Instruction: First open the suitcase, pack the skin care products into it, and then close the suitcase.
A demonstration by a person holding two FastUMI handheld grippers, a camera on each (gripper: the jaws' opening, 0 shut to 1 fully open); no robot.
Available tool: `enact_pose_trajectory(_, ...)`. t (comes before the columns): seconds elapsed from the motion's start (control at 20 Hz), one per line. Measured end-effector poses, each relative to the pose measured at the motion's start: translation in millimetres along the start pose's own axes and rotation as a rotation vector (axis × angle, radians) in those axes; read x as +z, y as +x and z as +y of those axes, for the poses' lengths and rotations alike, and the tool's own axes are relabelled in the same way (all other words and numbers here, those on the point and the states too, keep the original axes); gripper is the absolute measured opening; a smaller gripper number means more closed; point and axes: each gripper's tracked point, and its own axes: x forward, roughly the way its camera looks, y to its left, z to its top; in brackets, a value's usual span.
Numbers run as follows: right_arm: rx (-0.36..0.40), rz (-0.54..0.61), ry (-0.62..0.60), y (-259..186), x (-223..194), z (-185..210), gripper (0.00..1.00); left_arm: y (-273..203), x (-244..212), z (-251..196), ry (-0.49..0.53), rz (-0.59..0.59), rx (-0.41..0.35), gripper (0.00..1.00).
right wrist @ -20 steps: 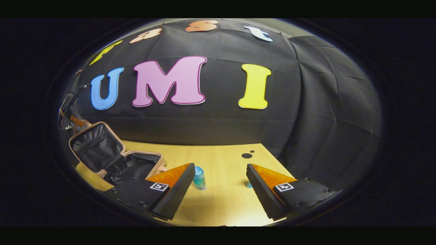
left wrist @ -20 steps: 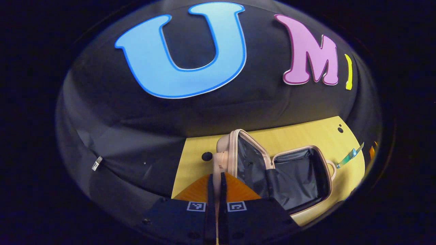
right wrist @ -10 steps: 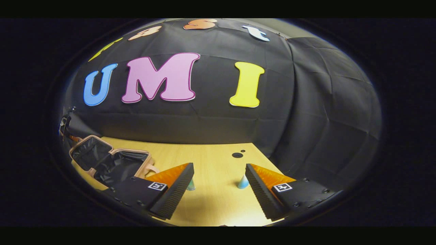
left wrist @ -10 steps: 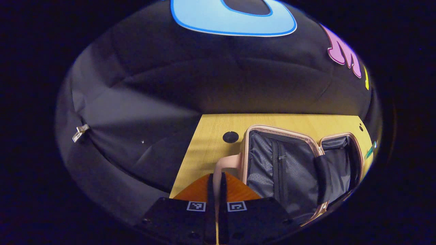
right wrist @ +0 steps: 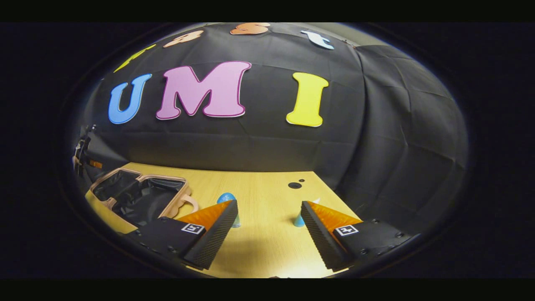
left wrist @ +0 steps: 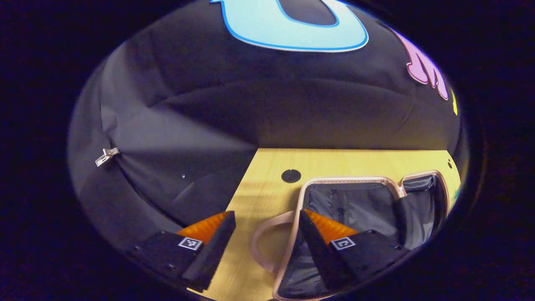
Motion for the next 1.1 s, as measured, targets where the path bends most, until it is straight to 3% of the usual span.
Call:
enact_pose_trajectory(0.25, -0.001, -0.014, 0.045, 0.9, 12.0, -13.8, 0.97, -99.6, 68.4, -101.6, -0.038, -0.279, -0.094, 0.99)
enact_pose_trajectory(0.5, -0.01, -0.01, 0.051, 1.2, 14.8, -39.4, 0.97, -183.8, 70.2, -220.5, -0.11, -0.397, -0.22, 0.99)
enact_pose_trajectory(0.7, -0.02, 0.014, 0.048, 5.9, 4.5, -59.1, 0.96, -218.6, 20.2, -329.2, -0.082, -0.347, -0.351, 0.99)
enact_pose_trajectory(1.1, 0.008, 0.094, 0.009, 34.3, -37.8, -77.4, 0.97, -229.3, -69.0, -528.5, 0.043, -0.216, -0.622, 1.0)
